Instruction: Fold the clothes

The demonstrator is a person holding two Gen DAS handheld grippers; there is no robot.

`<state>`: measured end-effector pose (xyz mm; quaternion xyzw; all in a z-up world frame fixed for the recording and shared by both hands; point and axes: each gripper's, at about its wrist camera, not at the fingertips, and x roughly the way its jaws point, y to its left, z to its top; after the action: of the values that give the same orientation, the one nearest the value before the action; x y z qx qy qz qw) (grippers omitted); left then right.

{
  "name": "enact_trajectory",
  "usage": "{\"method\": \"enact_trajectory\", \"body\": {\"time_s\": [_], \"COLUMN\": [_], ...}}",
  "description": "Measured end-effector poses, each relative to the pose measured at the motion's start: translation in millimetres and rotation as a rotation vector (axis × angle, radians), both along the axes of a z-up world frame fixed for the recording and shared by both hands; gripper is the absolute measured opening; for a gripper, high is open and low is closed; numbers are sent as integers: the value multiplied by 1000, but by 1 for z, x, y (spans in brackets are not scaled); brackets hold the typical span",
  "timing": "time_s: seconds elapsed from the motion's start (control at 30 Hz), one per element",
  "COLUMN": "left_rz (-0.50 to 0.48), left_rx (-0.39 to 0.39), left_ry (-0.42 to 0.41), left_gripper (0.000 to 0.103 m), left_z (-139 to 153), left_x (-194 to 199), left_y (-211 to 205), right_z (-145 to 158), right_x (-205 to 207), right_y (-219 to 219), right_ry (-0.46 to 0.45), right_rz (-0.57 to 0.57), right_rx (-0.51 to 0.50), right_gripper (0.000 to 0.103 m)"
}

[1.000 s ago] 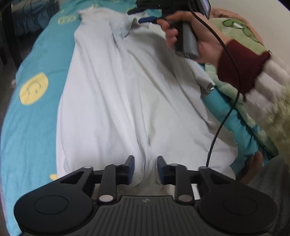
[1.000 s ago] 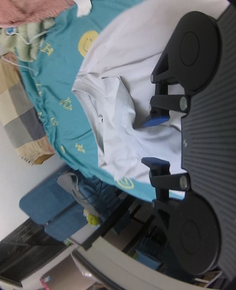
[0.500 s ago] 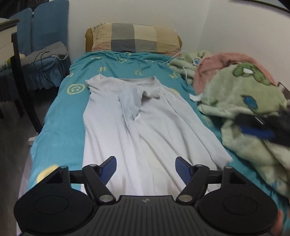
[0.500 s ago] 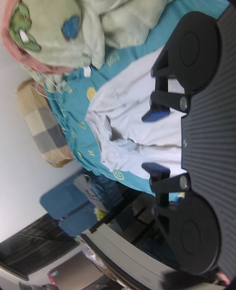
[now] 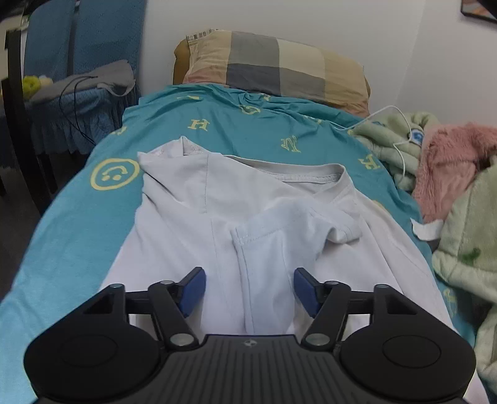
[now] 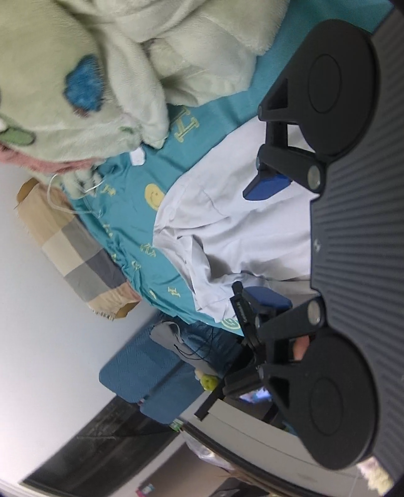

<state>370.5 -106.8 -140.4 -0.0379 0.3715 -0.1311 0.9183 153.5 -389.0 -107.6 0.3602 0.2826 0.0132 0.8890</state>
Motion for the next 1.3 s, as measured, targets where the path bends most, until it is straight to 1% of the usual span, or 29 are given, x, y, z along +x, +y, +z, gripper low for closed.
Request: {"method": "enact_trajectory", "body": {"time_s": [0.03,0.07,0.1,0.13,0.2,0.23,0.27,0.3,0.4,0.5,0.6,0.67,0.77,0.83,0.9,0.97,1.03,1.1,1.17,1.2,1.27,1.3], "left_rz": [0,-1,-7,-16,-40,-55,-69,-84,-134,-195,-255,-263,-243,-178,-83,-28,5,30,37,37,17,-3], "left_rx": [-16,-14,-1,18,52,67,82,97,127,139,133,113,80,35,-18,-82,-114,-135,-149,-147,-126,-105], "left_ry": [-1,-14,-26,-41,-71,-84,-98,-111,-137,-160,-140,-132,-127,-105,-86,-58,-32,-10,15,15,-12,-26], "left_gripper": [54,49,42,38,21,16,10,6,4,3,3,3,7,15,31,35,38,45,48,48,46,43], "left_z": [-4,-6,-6,-5,-1,3,6,9,21,31,35,34,31,27,22,15,9,4,-2,-2,-1,0], "left_x": [5,5,4,2,-4,-8,-11,-15,-28,-40,-49,-52,-51,-42,-30,-18,-8,1,8,9,7,5], "left_y": [0,0,0,0,-1,-1,-1,-2,-10,-22,-36,-39,-38,-27,-10,4,12,17,18,18,12,8], "right_z": [-1,-2,-2,-2,-2,-2,-1,-1,-1,-1,-2,-2,-4,-5,-6,-7,-8,-10,-13,-14,-15,-16], "right_x": [1,2,3,4,3,2,1,0,-1,-1,-2,-2,-2,-1,0,1,2,4,6,7,8,9], "right_y": [-1,-2,-3,-3,-2,-2,-2,-2,-2,-3,-3,-4,-4,-5,-5,-6,-6,-6,-5,-5,-4,-4], "right_ry": [1,-1,-2,0,6,8,11,12,19,26,33,38,43,45,48,50,53,57,64,67,73,75], "right_rz": [2,2,0,-4,-11,-13,-15,-17,-21,-25,-29,-31,-32,-30,-29,-27,-24,-20,-15,-11,-8,-7], "right_rx": [14,23,25,24,25,26,27,25,27,32,36,39,48,57,67,76,86,94,100,104,107,108], "right_gripper": [65,65,65,65,65,65,65,65,65,65,65,65,65,65,65,65,65,65,65,65,65,65]}}
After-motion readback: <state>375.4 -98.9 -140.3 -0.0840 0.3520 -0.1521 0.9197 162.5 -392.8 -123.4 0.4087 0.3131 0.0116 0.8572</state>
